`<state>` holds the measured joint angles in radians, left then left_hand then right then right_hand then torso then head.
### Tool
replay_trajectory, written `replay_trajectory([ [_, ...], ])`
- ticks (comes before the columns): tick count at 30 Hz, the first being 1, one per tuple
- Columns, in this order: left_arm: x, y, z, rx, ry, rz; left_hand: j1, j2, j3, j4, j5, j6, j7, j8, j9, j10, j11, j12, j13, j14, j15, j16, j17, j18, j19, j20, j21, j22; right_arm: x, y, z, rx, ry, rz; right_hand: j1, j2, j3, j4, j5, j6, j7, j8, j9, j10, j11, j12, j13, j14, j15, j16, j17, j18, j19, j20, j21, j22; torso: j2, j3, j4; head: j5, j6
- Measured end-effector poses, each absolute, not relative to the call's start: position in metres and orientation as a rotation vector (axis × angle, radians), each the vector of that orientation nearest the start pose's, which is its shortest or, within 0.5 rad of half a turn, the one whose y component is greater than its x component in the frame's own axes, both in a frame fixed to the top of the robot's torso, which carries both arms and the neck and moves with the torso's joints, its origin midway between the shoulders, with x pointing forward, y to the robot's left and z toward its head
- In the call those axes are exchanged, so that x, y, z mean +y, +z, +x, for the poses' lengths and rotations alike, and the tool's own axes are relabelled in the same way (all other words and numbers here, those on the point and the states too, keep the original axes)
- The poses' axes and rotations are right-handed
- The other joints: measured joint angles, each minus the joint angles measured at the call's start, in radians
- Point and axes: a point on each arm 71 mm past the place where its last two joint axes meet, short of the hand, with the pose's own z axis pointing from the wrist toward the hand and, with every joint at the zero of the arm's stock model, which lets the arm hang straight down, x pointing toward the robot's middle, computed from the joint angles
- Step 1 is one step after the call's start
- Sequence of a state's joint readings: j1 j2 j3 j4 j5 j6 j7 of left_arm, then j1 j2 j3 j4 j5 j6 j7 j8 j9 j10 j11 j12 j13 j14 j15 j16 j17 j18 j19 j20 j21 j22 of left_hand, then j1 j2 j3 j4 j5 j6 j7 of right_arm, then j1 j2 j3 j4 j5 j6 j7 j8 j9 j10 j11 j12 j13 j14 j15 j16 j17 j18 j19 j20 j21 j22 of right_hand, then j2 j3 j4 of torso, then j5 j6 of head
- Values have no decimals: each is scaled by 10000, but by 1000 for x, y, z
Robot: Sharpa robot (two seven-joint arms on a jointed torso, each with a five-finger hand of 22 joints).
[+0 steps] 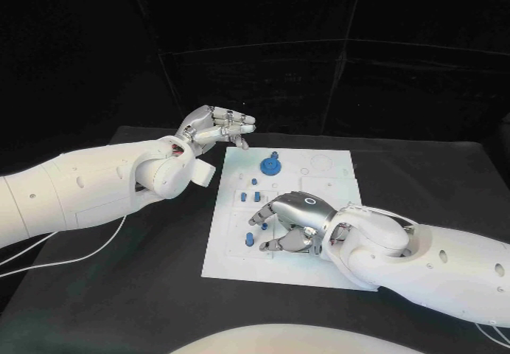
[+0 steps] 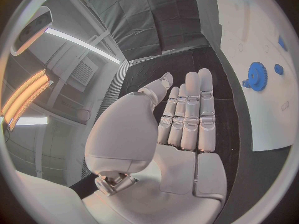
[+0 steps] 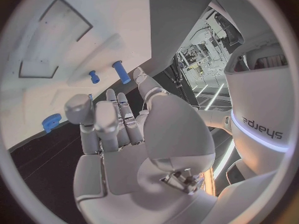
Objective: Assemble the parts on the task board
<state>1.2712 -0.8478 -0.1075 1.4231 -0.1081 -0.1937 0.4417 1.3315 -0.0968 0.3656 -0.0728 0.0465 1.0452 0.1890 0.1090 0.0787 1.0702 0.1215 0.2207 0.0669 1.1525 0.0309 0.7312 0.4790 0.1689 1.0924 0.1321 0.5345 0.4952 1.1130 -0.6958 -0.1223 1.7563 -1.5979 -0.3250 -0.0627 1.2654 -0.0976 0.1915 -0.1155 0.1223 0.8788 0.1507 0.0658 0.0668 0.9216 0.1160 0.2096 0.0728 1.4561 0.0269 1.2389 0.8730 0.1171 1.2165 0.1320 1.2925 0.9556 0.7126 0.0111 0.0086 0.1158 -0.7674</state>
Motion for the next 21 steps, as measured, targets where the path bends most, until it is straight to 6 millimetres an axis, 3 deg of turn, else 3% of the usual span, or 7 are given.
replay_trajectory([
  [4, 235, -168, 509, 14403, -15428, -9134, 0, 0, 0, 0, 0, 0, 0, 0, 0, 0, 0, 0, 0, 0, 0, 0, 0, -1, 0, 0, 0, 1, -82, -200, 387, 16229, 10548, -4131, 268, 268, -205, 13, 227, 190, 189, 10, 44, 337, -72, 456, 35, 0, 0, 0, 14, 0, 0, 0, 0, 9, -3, -2, 0, -63, 36],
  [7, 235, -168, 509, 14409, -15420, -9138, 0, 0, 0, 0, 0, 0, 0, 0, 0, 0, 0, 0, 0, 0, 0, 0, 0, 0, 0, 0, 0, 1, -108, -185, 399, 16095, 10389, -3093, 435, 544, -200, 8, 293, 554, 294, 191, 104, 1419, -140, 1046, 195, 34, -34, 25, 146, -3, 58, -58, 0, 123, -3, -2, -1, -159, 100],
  [10, 235, -169, 509, 14420, -15421, -9142, 0, 0, 0, 0, 0, 0, 0, 0, 1, 0, 0, 0, 0, 0, 0, 0, 1, 0, 0, 0, 0, 1, -138, -179, 408, 16293, 10034, -1894, 530, 640, -153, -39, 436, 789, 65, 390, 152, 2904, -455, 1941, 607, 95, -322, 275, 515, -2, 350, -241, 243, 547, -6, -9, -1, -363, 176],
  [13, 235, -169, 508, 14424, -15416, -9144, 0, 0, 0, 0, 0, 0, 0, 0, 1, 0, 0, 0, 0, 0, 0, 0, 1, 1, 0, 0, 0, 1, -161, -178, 413, 16592, 9666, -917, 284, 530, -426, 174, 622, 1136, -191, 804, 273, 3668, -765, 2982, 1347, 100, -611, 587, 1023, -5, 769, -506, 594, 1194, -12, -26, -2, -546, 239],
  [16, 235, -169, 508, 14439, -15411, -9146, 0, 0, 0, 0, 0, 0, 0, 0, 1, 0, 0, 0, 0, 0, 0, 0, 1, 0, 0, 0, 0, 1, -184, -180, 417, 17011, 9184, 225, -158, 464, -870, 540, 871, 1242, -296, 1184, 361, 4173, -903, 5352, 3848, 108, -684, 1060, 1850, -248, 1192, -642, 957, 1892, -17, -51, -25, -738, 304],
  [18, 235, -171, 508, 14488, -15396, -9150, 0, 0, 1, 0, 0, 0, 0, 0, 1, 0, 0, 0, 0, 0, 0, 0, 1, -1, 0, 0, 0, 1, -195, -183, 418, 17279, 8923, 883, -277, 548, -1319, 816, 1278, 1085, -399, 1602, 454, 4485, -935, 8349, 7389, 106, -759, 1451, 2527, -247, 1442, -660, 1225, 2394, -20, -60, -42, -815, 332],
  [21, 236, -175, 506, 14605, -15330, -9175, 0, 0, 0, 0, 0, 0, 0, 0, 1, 0, 0, 0, 0, 0, 0, 0, 1, 0, 0, 0, 0, 1, -212, -191, 413, 17822, 8444, 1836, -393, 663, -1659, 1076, 1551, 845, -330, 1964, 523, 4745, -874, 10233, 9804, 84, -738, 1748, 3084, -405, 1648, -648, 1437, 2810, -29, -62, -79, -886, 354],
])
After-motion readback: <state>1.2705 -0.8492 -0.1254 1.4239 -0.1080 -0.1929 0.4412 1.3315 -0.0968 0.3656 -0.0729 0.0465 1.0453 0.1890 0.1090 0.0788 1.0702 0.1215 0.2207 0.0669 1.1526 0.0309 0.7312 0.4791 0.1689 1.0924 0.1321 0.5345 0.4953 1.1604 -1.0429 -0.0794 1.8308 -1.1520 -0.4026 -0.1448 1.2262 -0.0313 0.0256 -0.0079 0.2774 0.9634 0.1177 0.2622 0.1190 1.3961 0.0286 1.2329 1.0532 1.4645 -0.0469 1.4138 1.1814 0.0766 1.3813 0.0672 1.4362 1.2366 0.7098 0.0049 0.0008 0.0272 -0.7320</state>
